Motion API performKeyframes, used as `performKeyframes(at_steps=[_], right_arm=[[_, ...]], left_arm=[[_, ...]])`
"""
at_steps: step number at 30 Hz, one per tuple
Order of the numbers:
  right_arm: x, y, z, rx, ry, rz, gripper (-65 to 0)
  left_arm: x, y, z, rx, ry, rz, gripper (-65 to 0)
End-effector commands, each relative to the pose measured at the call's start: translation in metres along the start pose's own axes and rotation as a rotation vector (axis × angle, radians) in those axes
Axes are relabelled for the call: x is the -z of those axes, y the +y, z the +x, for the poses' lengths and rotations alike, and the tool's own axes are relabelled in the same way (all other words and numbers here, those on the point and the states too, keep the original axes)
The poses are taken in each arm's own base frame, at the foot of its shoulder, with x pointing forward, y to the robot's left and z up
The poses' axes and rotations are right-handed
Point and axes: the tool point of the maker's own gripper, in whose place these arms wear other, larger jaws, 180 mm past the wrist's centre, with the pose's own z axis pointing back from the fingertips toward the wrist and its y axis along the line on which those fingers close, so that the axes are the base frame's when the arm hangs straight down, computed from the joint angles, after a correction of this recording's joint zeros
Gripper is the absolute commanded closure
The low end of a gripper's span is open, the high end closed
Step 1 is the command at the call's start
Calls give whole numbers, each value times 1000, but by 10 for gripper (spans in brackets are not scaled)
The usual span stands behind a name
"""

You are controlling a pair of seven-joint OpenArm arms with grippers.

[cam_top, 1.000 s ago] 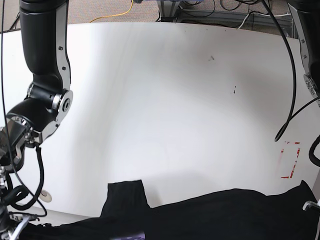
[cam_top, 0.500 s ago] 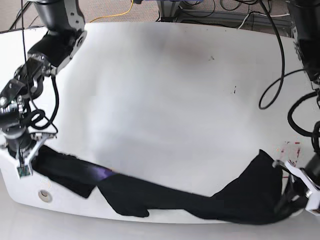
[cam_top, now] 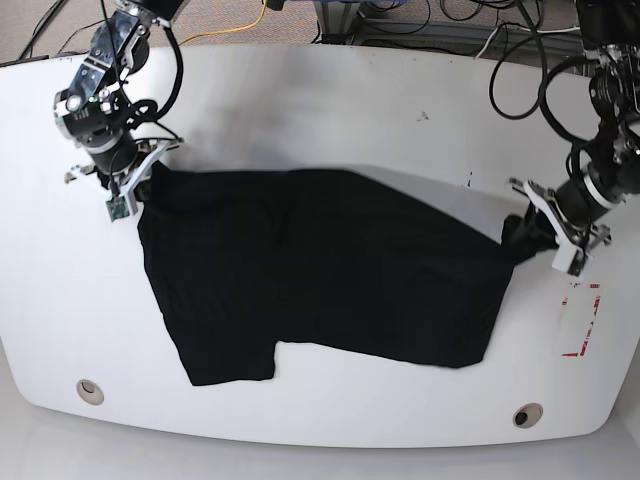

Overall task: Layout the t-shirt on the table in an organized manner, then fold the t-shirt properly
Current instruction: 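Lower the shirt edge with both grippers and release the left gripper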

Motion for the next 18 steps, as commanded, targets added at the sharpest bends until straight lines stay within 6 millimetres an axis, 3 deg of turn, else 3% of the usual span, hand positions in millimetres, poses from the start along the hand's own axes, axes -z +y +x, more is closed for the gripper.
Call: performKeyframes(at_steps=[1,7,18], right_arm=[[1,0,-4,18,-21,3,0],[4,10,-37,46,53,41,0],[-1,16,-61,49,109,53,0]], left_arm=[[-5,-3,-5,-10,-13,-6,0],[-11,-5,-55,-39,109,20,0],[-20,10,-95,31,245,121,0]])
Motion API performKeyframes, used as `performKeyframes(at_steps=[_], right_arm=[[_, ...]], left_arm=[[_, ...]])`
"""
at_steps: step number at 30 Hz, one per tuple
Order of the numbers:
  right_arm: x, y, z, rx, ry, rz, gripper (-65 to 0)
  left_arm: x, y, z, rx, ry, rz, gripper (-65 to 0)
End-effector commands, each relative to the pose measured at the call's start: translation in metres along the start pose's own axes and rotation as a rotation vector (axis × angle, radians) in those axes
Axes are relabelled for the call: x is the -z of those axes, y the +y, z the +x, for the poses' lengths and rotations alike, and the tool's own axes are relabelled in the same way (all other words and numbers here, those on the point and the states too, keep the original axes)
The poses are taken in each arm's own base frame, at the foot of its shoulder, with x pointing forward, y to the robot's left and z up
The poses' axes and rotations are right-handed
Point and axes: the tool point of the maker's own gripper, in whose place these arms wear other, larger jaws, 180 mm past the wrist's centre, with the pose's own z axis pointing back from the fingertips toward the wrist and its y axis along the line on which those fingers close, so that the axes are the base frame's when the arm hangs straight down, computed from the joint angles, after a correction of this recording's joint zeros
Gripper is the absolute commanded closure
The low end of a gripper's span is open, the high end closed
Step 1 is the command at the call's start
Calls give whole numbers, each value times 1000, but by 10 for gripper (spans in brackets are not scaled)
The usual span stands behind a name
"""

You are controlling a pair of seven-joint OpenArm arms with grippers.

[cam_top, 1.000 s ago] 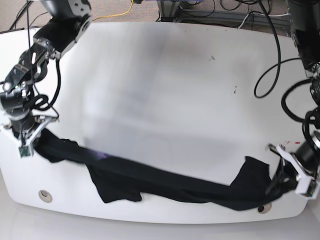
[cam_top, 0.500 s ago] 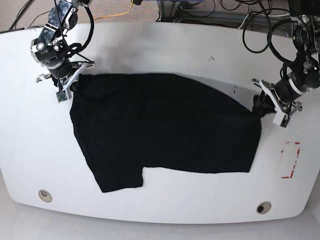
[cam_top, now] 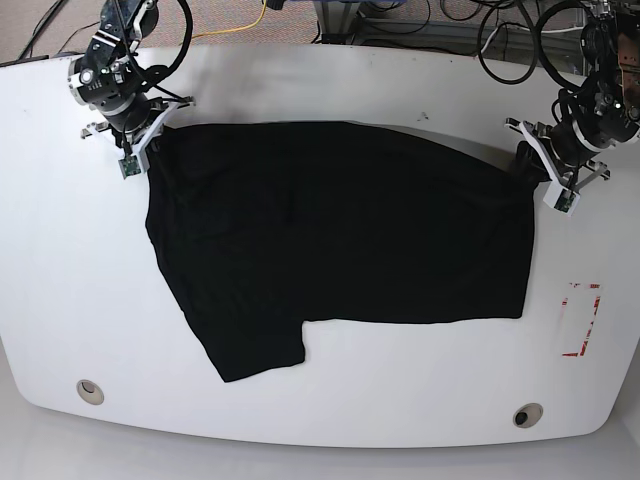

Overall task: Layout the t-shirt on the table in an organized manner, then fold the t-shirt properly
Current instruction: 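Lower the shirt edge with both grippers and release the left gripper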

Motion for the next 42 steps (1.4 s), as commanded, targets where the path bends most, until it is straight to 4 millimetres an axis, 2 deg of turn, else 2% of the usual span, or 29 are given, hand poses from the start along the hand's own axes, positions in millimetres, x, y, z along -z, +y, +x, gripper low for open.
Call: performKeyframes(at_steps=[1,7,13,27,33,35,38,39,42], right_arm=[[-5,-4,5,-6,-26,-10,0],[-6,-4,-4,-2,-6,-12,0],[-8,-3,-13,-3,17,-9,-3],[-6,-3,-22,1,41,-6,-3],[-2,-4,-29,8,60,1,-2],[-2,-5,-29,8,60,2,-2],[-2,-4,-29,10,61,4,-2],[-2,-4,-29,10,61,4,-2],[-2,-3,-29,13,59,6,-2]], left_arm=[[-5,9,3,41,-6,41,0],[-6,17,-6,69,31,84,0],[-6,15,-15,69,55,82,0],[0,22,-63,7,185,75,0],[-6,27,-78,88,285,49,0],[-8,28,-84,107,319,39,-47],[-12,30,-86,140,344,33,-158],[-14,32,-86,154,351,34,-222],[-16,36,-84,161,352,42,-354]])
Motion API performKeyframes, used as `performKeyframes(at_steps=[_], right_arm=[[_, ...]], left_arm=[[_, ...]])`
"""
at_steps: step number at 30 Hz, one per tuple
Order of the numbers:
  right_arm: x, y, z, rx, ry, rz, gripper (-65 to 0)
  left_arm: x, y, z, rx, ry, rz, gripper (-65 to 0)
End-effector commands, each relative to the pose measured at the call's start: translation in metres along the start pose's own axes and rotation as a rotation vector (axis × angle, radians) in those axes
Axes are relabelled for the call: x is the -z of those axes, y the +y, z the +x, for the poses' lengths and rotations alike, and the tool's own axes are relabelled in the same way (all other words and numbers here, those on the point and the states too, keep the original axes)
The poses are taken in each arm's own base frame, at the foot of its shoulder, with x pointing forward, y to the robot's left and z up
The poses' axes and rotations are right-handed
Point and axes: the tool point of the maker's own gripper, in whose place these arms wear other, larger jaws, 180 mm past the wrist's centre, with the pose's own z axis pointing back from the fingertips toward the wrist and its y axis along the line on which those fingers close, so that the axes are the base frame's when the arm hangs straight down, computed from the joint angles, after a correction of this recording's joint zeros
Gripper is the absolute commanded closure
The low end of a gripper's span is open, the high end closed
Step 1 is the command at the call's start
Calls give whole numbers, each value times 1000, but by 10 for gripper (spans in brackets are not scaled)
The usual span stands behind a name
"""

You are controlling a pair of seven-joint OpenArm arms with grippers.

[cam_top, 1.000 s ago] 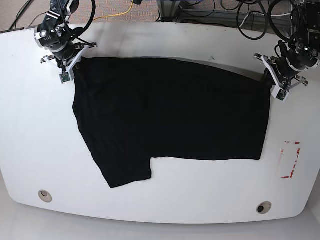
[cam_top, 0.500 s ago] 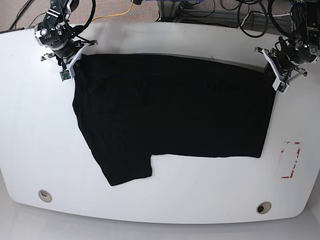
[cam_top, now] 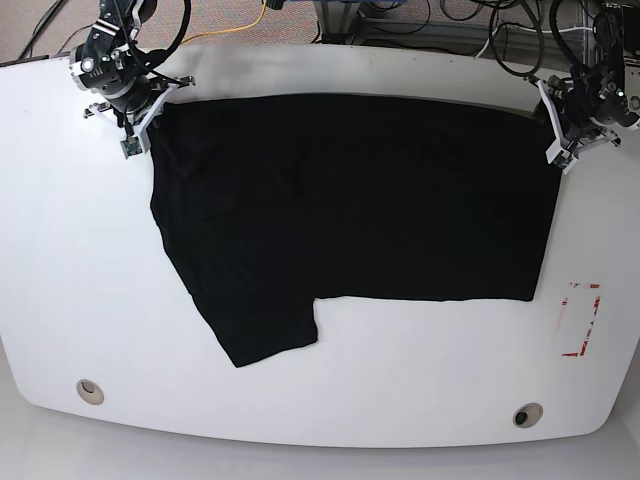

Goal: Layout the t-shirt on the table in an organized manner, then fold the t-shirt properly

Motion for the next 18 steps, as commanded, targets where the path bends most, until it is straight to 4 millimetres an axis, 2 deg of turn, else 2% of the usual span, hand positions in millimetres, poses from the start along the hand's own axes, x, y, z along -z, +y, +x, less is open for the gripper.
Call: performKeyframes(at_steps=[1,4,12,18], right_arm=[[-3,-5,8,-5,-30,-12,-2],[-3,-4,8,-4,-31,-11,-2],[-4,-5,9,-6,-34,-12,-2],[-4,-5,10,-7,-36,-13,-2]], left_arm=[[-10,16,8,16,-24,46,-389],[-19,29,10,-1,-41,84,-431],[-44,71,14,-40,-73,196,-460],[-63,99,48,-63,-179,271,-463]])
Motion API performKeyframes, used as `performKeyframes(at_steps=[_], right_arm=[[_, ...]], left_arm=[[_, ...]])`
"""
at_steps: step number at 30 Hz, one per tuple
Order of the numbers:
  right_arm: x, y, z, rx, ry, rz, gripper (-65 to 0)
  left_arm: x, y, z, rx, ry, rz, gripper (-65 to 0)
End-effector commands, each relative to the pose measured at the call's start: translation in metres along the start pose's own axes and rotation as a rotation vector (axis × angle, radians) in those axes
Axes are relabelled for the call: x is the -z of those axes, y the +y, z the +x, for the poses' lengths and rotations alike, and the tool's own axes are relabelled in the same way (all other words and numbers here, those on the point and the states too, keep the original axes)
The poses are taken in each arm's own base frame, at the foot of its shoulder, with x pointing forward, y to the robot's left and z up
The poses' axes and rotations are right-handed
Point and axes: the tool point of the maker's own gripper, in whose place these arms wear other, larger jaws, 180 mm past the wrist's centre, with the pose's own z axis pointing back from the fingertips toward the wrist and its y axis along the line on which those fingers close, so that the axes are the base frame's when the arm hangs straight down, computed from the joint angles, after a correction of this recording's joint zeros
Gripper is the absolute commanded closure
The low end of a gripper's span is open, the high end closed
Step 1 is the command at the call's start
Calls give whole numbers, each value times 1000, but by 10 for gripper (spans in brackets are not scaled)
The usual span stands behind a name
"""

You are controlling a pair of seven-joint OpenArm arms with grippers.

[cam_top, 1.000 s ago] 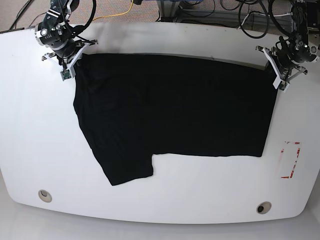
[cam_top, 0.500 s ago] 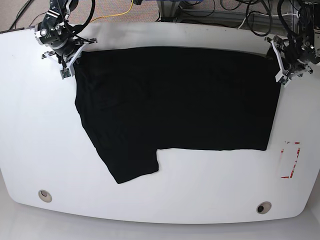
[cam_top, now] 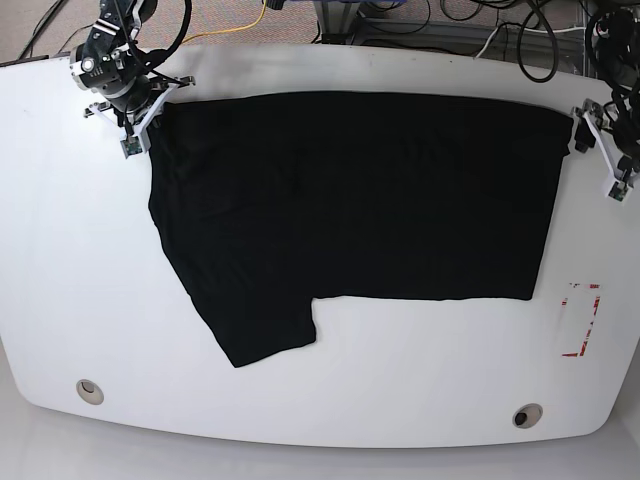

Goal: Layout the t-shirt on the table in an organized manner, then fold the t-shirt properly

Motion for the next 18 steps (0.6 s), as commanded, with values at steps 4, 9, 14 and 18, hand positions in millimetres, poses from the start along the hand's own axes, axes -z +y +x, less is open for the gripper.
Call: performKeyframes(at_steps=[4,9,14,18], right_arm=[[-4,-4,10,-6,-38,-13,-2],[-4,-4,11,-7,-39,-14,-2],[-5,-5,12,-8,-40,-15,-2],[-4,-6,13,-9,-42,-17,-2]], left_arm=[[-16,26,35,-5,-112,65,-461],[-22,24,50,46,-155,60,-460],[-20,2,53,138,-177,-3,-460],[-19,-14,53,157,-194,-38,-458]])
